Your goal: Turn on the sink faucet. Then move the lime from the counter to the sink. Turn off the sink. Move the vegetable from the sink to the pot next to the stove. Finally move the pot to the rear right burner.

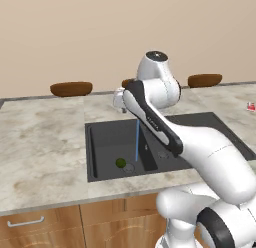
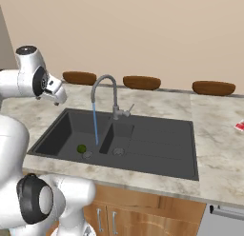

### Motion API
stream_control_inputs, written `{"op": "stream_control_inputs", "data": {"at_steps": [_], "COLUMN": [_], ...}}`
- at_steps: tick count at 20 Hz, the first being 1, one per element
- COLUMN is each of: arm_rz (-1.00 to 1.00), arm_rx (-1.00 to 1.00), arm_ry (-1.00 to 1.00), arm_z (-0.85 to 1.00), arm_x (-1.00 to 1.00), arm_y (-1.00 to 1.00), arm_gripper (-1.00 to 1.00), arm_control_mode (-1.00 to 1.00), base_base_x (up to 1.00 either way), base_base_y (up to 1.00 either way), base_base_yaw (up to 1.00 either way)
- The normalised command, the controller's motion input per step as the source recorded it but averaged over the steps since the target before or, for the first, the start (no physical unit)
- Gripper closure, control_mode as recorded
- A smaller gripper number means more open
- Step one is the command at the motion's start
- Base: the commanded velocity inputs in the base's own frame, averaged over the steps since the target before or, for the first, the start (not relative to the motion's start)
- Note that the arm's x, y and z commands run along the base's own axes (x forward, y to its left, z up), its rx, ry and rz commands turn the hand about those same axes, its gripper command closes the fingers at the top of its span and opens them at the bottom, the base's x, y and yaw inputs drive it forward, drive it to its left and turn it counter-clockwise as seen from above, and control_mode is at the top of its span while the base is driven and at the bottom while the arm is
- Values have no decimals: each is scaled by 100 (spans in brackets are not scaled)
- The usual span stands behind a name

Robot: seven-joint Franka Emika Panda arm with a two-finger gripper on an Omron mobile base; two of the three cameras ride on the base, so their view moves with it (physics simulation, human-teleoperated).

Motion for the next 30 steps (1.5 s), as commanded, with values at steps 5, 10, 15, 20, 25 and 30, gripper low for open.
{"op": "stream_control_inputs", "data": {"at_steps": [5,10,15,20,25,30], "arm_rz": [16,12,6,2,9,14], "arm_rx": [2,6,16,26,22,2], "arm_ry": [-10,-8,0,0,-5,-14], "arm_z": [16,12,8,0,0,-2], "arm_x": [-82,-52,-6,-10,13,32], "arm_y": [-53,-74,-80,-67,-78,-48], "arm_gripper": [-100,-100,-100,-100,-100,-100], "arm_control_mode": [-100,-100,-100,-100,-100,-100], "base_base_x": [0,0,0,0,0,0], "base_base_y": [0,0,0,0,0,0], "base_base_yaw": [0,0,0,0,0,0]}}
